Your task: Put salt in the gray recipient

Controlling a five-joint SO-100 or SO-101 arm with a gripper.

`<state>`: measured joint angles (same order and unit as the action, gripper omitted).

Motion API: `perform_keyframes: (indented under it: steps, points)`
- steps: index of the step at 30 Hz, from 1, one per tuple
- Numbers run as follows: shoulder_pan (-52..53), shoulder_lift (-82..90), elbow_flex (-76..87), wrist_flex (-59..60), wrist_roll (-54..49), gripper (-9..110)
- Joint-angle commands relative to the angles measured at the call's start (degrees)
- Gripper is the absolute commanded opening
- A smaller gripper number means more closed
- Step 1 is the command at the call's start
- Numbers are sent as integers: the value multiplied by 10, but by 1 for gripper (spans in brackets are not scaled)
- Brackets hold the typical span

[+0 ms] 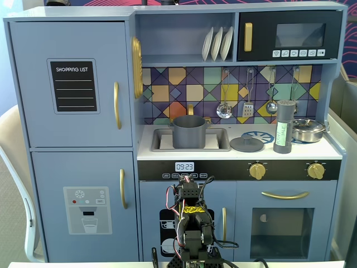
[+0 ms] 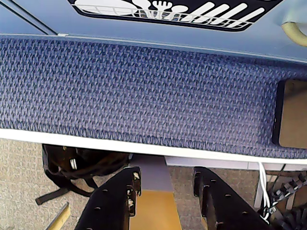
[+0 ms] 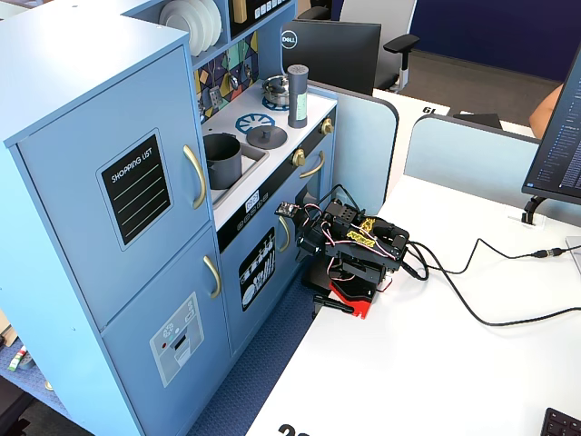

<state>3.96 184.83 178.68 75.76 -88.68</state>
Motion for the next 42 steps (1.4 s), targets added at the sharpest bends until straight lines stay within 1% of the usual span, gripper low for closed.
perform_keyframes:
  steps: [1, 13, 18, 24, 29, 35, 40, 42]
  points:
    - [-4, -4, -1, 2, 11, 0]
    - [-10, -4, -1, 2, 10, 0]
    - [-5, -5, -5, -40, 66, 0]
    - [14, -101, -133, -63, 65, 0]
    - [77, -148, -260, -68, 60, 0]
    - [142, -193, -411, 7, 64, 0]
    - [262, -206, -491, -1, 15, 0]
    - [322, -209, -517, -18, 14, 0]
